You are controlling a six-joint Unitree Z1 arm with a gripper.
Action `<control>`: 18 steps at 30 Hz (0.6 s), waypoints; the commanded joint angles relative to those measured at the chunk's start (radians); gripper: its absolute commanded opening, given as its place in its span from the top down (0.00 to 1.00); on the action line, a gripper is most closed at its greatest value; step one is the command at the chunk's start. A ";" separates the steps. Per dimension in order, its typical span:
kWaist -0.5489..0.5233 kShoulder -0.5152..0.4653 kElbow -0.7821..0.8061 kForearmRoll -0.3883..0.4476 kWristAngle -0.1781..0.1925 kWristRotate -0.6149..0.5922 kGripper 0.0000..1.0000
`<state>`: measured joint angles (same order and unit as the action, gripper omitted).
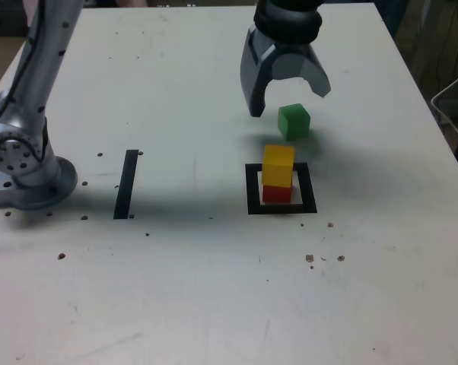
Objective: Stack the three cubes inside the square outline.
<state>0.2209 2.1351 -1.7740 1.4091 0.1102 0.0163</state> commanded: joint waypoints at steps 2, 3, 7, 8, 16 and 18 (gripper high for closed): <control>0.021 0.033 -0.006 -0.012 0.002 0.013 0.01; 0.026 0.041 -0.008 -0.017 0.002 0.016 0.01; 0.033 0.066 -0.020 -0.037 0.001 0.022 0.02; 0.033 0.070 -0.023 -0.042 -0.001 0.022 0.02; 0.037 0.110 -0.037 -0.067 -0.020 0.022 0.09; 0.039 0.117 -0.039 -0.069 -0.021 0.022 0.12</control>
<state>0.2558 2.2444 -1.8082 1.3427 0.0900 0.0373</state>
